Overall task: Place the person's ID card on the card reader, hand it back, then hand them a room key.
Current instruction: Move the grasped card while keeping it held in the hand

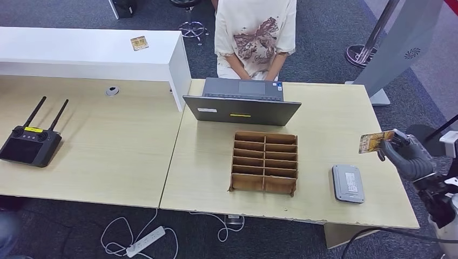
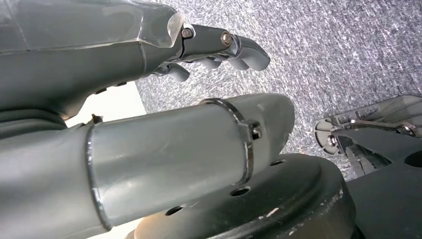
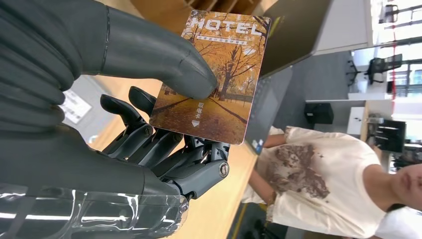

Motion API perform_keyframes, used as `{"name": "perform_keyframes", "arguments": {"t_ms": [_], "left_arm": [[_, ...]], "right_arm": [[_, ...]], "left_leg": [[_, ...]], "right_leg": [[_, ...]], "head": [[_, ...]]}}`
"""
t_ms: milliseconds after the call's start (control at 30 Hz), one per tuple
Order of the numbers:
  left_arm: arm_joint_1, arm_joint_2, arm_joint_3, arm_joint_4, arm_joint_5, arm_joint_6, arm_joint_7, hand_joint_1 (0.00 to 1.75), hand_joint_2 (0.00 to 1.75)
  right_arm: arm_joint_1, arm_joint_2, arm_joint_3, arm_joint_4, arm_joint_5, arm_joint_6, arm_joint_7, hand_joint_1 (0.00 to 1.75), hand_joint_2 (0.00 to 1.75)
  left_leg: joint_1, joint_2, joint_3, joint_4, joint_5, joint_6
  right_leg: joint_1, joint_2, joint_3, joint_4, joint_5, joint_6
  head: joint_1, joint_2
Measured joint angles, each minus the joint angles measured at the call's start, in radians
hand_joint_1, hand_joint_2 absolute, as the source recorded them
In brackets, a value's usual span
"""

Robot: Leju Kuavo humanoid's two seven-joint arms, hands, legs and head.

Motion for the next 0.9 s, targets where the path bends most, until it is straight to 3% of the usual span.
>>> {"name": "perform_keyframes", "arguments": {"t_ms": [300,900], "left_arm": [[0.0,0.002,0.0,0.0,-0.008,-0.002,0.0,0.0,0.0],[0.0,0.003,0.0,0.0,-0.013,-0.005,0.0,0.0,0.0]], "right_arm": [[0.028,-0.035,-0.001,0.04,0.033,-0.001,0.033,1.75,1.75],[-0.007,-0.044,0.022,0.223,0.137,-0.077,0.043,1.75,1.75]], "left_leg": [[0.0,0.0,0.0,0.0,0.0,0.0],[0.0,0.0,0.0,0.0,0.0,0.0]], "right_leg": [[0.0,0.0,0.0,0.0,0.0,0.0],[0.0,0.0,0.0,0.0,0.0,0.0]], "head": [[0.0,0.0],[0.0,0.0]]}}
